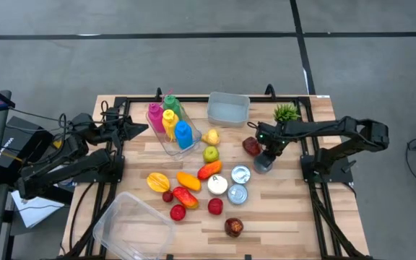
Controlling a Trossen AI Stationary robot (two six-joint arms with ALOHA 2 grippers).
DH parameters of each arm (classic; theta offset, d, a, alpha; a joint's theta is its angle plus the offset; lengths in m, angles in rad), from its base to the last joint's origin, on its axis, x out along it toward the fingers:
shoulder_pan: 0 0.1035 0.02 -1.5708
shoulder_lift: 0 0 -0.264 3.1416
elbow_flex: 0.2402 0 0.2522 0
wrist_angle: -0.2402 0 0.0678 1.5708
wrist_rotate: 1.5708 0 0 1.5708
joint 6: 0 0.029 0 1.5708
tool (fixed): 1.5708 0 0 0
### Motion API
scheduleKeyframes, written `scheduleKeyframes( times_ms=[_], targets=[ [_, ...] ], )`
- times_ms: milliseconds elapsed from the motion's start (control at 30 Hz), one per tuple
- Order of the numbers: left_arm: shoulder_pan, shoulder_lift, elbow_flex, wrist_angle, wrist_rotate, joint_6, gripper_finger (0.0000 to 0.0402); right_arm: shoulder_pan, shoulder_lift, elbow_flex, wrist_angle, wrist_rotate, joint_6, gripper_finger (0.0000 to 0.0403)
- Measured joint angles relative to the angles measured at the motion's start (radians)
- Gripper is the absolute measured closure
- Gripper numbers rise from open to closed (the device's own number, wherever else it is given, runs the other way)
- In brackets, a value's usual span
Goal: Pick & Place Food Item
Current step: Put the red tuna can into the gray bin
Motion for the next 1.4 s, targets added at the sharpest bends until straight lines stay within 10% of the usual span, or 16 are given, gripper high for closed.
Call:
scheduleKeyframes(
  times_ms=[1400],
  targets=[
    [0.000,0.000,0.000,-0.001,0.000,0.025,0.0402,-0.005,-0.132,0.277,-0.178,0.000,0.142,0.0403]
  ],
)
